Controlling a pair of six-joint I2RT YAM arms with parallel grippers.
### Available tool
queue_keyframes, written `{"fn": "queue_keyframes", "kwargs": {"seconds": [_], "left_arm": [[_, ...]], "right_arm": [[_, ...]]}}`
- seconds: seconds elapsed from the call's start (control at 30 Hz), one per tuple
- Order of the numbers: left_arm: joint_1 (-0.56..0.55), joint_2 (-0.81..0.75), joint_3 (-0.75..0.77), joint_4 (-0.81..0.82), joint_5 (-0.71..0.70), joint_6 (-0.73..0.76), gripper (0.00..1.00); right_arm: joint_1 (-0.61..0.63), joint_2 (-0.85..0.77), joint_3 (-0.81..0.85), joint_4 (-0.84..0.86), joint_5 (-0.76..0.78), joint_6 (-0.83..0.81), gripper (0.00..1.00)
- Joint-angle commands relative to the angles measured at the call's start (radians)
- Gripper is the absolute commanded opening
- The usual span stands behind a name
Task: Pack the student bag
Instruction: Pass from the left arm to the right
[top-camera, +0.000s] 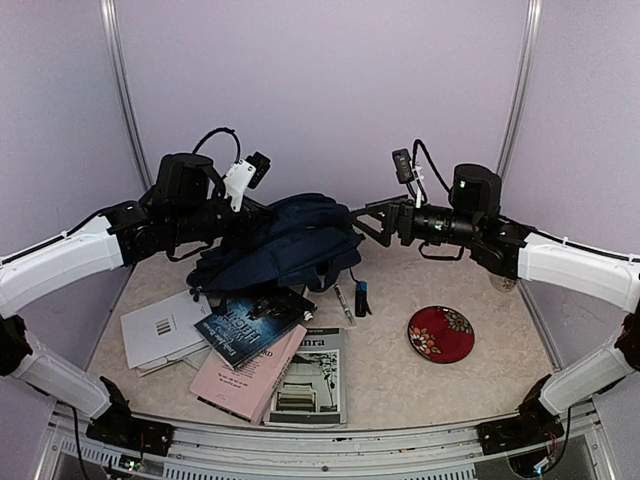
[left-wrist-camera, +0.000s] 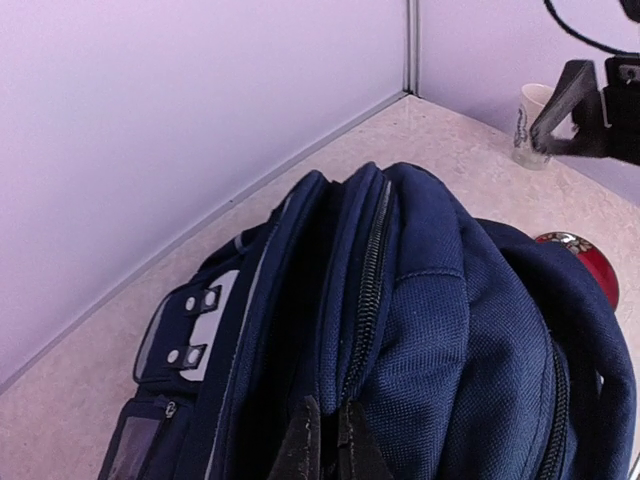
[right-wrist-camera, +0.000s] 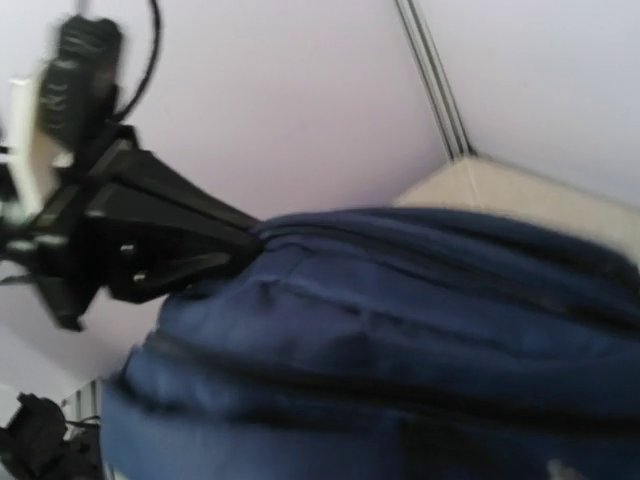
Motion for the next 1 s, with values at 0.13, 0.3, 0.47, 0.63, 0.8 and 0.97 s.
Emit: {"fn": "queue_keyframes", "kwargs": {"seconds": [0.13,0.3,0.47,0.63,0.8,0.97], "left_arm": [[-0.055,0.042,-0.002,0.239,0.047,-0.065,0.00],[-0.087,0.059,0.000,0.270,0.047,-0.076,0.00],[-0.101,0.084,0.009,0.280,0.051,-0.078,0.00],[-0.108,0.091,0.013,0.300,0.081,-0.097,0.00],[-0.107,0.073,0.015,0.287,0.080,-0.076,0.00],[-0.085,0.035,0.018,0.238,0.136,-0.055,0.00]], "right_arm": [[0.130,0.052,-0.090,0.083,0.028,0.012,1.00],[0.167,0.083,-0.008,-0.150,0.263,0.066,1.00],[0.198,0.046,-0.098,-0.086,0.329,0.101,1.00],[0.211,0.100,-0.083,-0.037,0.232,0.077,0.82],[0.207,0.099,-0.054,-0.040,0.247,0.055,0.10],[0.158,0.078,-0.027,-0.045,0.207,0.046,0.00]]}}
